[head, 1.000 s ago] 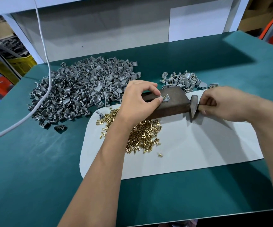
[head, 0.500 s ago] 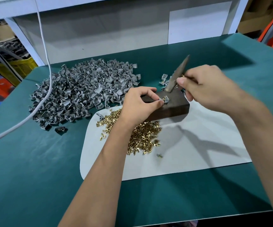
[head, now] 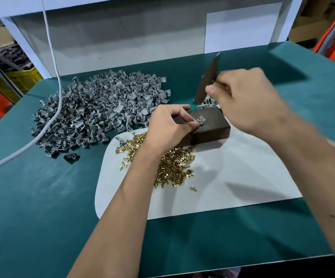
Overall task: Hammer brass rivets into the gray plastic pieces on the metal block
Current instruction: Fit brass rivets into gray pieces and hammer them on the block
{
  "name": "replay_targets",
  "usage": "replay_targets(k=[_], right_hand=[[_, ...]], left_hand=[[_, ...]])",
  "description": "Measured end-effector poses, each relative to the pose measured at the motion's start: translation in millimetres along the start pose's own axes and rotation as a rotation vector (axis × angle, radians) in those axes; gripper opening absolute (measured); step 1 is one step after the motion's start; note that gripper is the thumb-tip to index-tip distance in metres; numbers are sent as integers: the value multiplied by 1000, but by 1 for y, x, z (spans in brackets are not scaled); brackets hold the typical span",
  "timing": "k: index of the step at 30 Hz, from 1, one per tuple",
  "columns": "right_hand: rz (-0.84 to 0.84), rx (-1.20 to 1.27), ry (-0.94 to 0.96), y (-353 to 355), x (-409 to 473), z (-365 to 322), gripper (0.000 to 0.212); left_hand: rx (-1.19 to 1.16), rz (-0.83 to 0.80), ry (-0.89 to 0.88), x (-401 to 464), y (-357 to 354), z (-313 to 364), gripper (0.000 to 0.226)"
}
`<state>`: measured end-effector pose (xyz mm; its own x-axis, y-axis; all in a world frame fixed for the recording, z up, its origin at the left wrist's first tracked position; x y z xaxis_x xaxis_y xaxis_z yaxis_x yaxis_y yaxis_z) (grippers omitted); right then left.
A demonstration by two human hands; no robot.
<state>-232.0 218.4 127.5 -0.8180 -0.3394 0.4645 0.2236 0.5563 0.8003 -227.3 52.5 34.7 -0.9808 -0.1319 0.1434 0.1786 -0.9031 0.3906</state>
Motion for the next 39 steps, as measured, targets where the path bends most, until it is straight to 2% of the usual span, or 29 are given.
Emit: replay_targets(k=[1, 2, 4, 6, 7, 10, 11, 13, 15, 16, 19, 20, 22, 24, 25, 28, 29, 32, 33, 35, 37, 38, 39], right_hand=[[39, 27, 14, 3, -2, -2, 32], [6, 8, 24, -3, -4, -5, 29], [-194, -92, 20, -27, -10, -7, 24], [-267, -161, 9, -30, -8, -6, 26], [-235, -165, 11, -25, -5, -7, 28], [30, -15, 1, 0, -5, -5, 29], [40, 11, -4, -2, -8, -3, 28], [-137, -54, -21, -25, -13, -1, 26], [-273, -110, -43, -32, -11, 4, 34], [-274, -126, -46, -28, -7, 5, 35], [-15, -20, -33, 0, -3, 1, 31], [5, 2, -22, -2, -5, -1, 29], [-163, -64, -27, -28, -11, -1, 26], [-294, -156, -42, -36, -12, 2, 34], [-290, -197, -50, -32, -7, 4, 36], [-48, -147, -48, -7, -3, 1, 29], [-30, -120, -43, -8, -5, -1, 25], [-281, -197, -47, -40, -14, -2, 23], [-318, -233, -47, -39, -12, -1, 25], [-252, -253, -47, -24, -3, 0, 29], [-63, -152, -56, -6, -2, -3, 27], [-48, -115, -65, -8, -4, -4, 27], [-108, -114, -73, -18, -6, -4, 27]], left_hand=[[-2, 2, -1, 0, 0, 0, 10], [-16, -2, -5, 1, 0, 0, 10], [-52, -13, -12, -1, -1, 1, 11], [-55, -17, -5, -1, -2, 2, 11], [-48, -9, 5, -2, -1, 1, 10], [-21, 1, 19, -2, 0, 1, 10], [-23, -3, 18, -2, 0, 1, 11], [-37, -8, 14, -3, 1, 3, 14], [-30, -12, 11, -3, 1, 5, 15], [-26, -10, 14, -4, 1, 5, 14], [-19, -2, 25, -4, 1, 3, 10], [-21, 0, 23, -2, 1, 3, 10], [-37, -2, 23, -2, 0, 2, 9], [-31, -5, 24, -3, 0, 3, 8], [-25, -3, 26, -3, 1, 3, 8], [-27, 3, 36, -3, 0, 1, 9], [-31, 5, 36, -2, 1, 1, 9], [-41, -6, 29, -2, 1, 1, 10], [-37, -9, 29, -2, 1, 1, 10], [-31, -10, 37, -3, 0, 1, 9], [-32, -7, 38, -2, 0, 0, 9], [-37, -4, 38, -2, 0, 0, 9], [-44, -2, 38, -2, 1, -1, 11]])
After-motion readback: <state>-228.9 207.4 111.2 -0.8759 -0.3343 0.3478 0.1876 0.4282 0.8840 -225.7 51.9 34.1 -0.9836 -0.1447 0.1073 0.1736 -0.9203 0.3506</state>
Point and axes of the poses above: each hand's wrist, its own x-axis towards the middle knuckle, its own y-axis out of the back of the hand, z = x × y, the point moved 9 cm from there along x, towards the middle knuckle, and after that the axes turned 2 degrees about y, right-handed, at the moved point
